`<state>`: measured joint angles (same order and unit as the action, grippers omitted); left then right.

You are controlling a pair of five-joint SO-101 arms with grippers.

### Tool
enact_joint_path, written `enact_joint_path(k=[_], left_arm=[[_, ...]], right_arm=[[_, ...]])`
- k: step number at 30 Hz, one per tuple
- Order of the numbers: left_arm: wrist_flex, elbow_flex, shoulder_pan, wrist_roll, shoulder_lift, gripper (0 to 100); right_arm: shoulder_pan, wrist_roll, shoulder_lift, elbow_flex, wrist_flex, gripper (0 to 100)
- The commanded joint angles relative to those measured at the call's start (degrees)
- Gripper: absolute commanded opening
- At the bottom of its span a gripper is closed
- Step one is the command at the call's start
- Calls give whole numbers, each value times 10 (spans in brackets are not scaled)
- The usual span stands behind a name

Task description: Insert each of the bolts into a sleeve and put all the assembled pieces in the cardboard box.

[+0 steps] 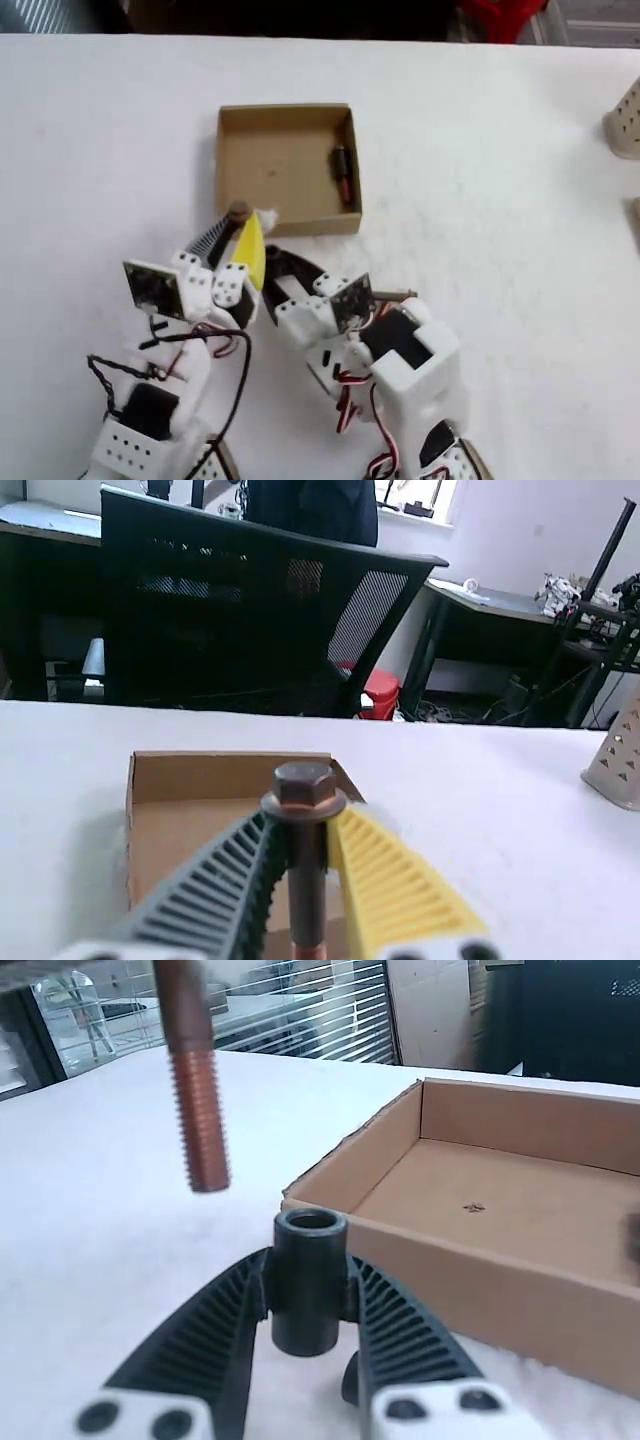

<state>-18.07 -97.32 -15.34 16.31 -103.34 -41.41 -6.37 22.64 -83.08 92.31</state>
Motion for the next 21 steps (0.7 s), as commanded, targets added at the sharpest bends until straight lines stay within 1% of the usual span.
enact_joint_path(k=[1, 8, 21], left_arm=[[-9, 3, -20, 5, -14, 24], [-10, 3, -29, 4, -13, 24], [0, 3, -23, 2, -12, 24]], right_arm=[[-12, -6, 0, 7, 0, 15], [-17, -6, 0, 2, 0, 15], [-18, -5, -4, -9, 3, 15]])
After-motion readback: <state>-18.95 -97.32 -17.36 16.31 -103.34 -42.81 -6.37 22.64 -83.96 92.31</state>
